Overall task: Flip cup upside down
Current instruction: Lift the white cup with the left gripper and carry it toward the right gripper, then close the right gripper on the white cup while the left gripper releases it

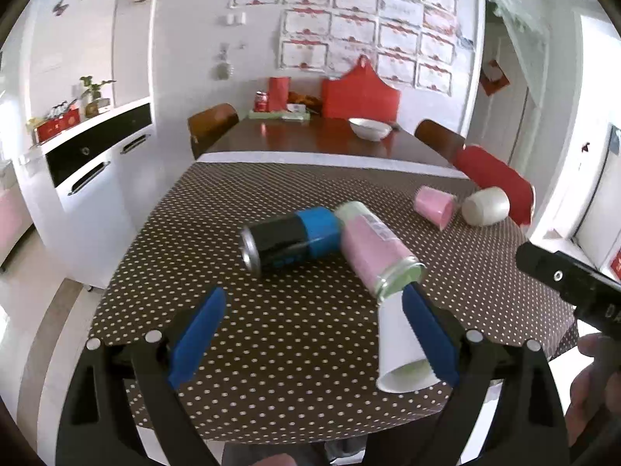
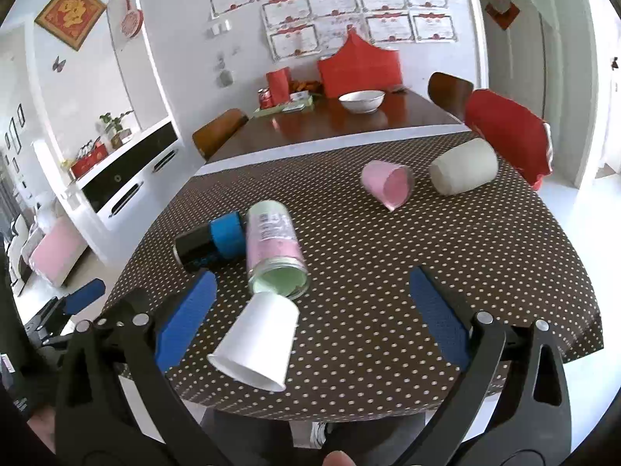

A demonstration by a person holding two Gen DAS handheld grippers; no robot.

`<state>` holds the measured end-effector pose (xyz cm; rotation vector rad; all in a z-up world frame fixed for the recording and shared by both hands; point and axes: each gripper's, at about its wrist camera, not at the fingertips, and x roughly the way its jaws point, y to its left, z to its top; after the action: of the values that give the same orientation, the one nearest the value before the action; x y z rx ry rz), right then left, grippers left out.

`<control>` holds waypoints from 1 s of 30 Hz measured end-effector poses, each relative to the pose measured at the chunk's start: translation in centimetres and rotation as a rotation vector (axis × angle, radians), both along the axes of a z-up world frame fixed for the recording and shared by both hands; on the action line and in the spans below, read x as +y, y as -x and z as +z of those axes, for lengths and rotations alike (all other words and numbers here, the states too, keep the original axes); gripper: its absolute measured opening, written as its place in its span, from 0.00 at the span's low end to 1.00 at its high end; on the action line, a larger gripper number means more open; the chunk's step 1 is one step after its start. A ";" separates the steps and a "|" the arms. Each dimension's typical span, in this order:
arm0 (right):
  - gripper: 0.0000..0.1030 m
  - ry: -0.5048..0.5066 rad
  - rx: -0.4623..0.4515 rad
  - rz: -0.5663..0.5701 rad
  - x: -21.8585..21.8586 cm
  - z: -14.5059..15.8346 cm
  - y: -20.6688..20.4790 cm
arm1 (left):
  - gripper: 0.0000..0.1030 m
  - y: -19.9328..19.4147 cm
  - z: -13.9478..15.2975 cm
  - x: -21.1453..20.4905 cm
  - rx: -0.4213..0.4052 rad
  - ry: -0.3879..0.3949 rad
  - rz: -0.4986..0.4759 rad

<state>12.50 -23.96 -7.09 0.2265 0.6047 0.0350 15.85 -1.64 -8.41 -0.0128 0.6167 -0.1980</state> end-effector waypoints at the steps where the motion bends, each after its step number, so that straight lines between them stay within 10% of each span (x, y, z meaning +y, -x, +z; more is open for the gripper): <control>1: 0.95 -0.001 0.002 0.007 0.3 0.0 0.0 | 0.88 0.2 0.1 0.4 -0.006 0.003 0.007; 30: 0.91 -0.143 0.484 0.181 3.6 -7.1 -7.9 | 0.88 1.5 -1.0 6.0 -0.029 0.034 0.115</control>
<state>20.39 -20.40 -14.20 0.3212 1.1057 0.2032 14.36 4.38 -9.37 -0.0779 0.5819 -0.0970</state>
